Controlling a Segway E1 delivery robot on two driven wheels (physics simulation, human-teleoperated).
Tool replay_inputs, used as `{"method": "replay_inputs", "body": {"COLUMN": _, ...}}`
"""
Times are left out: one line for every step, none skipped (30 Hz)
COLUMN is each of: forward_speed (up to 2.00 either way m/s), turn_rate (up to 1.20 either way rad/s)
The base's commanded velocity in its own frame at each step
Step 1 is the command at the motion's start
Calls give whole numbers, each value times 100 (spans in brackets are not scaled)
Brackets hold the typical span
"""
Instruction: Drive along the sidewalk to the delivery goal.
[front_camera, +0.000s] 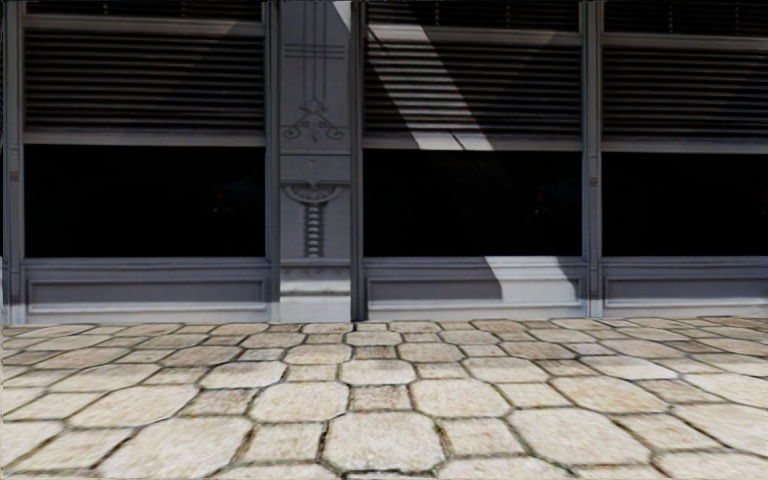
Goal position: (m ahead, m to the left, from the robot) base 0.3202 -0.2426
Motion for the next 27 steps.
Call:
{"method": "replay_inputs", "body": {"forward_speed": 0, "turn_rate": 0}}
{"method": "replay_inputs", "body": {"forward_speed": 0, "turn_rate": 0}}
{"method": "replay_inputs", "body": {"forward_speed": 0, "turn_rate": 0}}
{"method": "replay_inputs", "body": {"forward_speed": 0, "turn_rate": 0}}
{"method": "replay_inputs", "body": {"forward_speed": 0, "turn_rate": 0}}
{"method": "replay_inputs", "body": {"forward_speed": 0, "turn_rate": 0}}
{"method": "replay_inputs", "body": {"forward_speed": 0, "turn_rate": 0}}
{"method": "replay_inputs", "body": {"forward_speed": 0, "turn_rate": 0}}
{"method": "replay_inputs", "body": {"forward_speed": 0, "turn_rate": 0}}
{"method": "replay_inputs", "body": {"forward_speed": 0, "turn_rate": 0}}
{"method": "replay_inputs", "body": {"forward_speed": 0, "turn_rate": 0}}
{"method": "replay_inputs", "body": {"forward_speed": 0, "turn_rate": 0}}
{"method": "replay_inputs", "body": {"forward_speed": 0, "turn_rate": 0}}
{"method": "replay_inputs", "body": {"forward_speed": 0, "turn_rate": 0}}
{"method": "replay_inputs", "body": {"forward_speed": 0, "turn_rate": 0}}
{"method": "replay_inputs", "body": {"forward_speed": 0, "turn_rate": 0}}
{"method": "replay_inputs", "body": {"forward_speed": 0, "turn_rate": 0}}
{"method": "replay_inputs", "body": {"forward_speed": 0, "turn_rate": 0}}
{"method": "replay_inputs", "body": {"forward_speed": 0, "turn_rate": 0}}
{"method": "replay_inputs", "body": {"forward_speed": 0, "turn_rate": 0}}
{"method": "replay_inputs", "body": {"forward_speed": 0, "turn_rate": 0}}
{"method": "replay_inputs", "body": {"forward_speed": 0, "turn_rate": 0}}
{"method": "replay_inputs", "body": {"forward_speed": 0, "turn_rate": 0}}
{"method": "replay_inputs", "body": {"forward_speed": 0, "turn_rate": 0}}
{"method": "replay_inputs", "body": {"forward_speed": 0, "turn_rate": 0}}
{"method": "replay_inputs", "body": {"forward_speed": 0, "turn_rate": 0}}
{"method": "replay_inputs", "body": {"forward_speed": 0, "turn_rate": 0}}
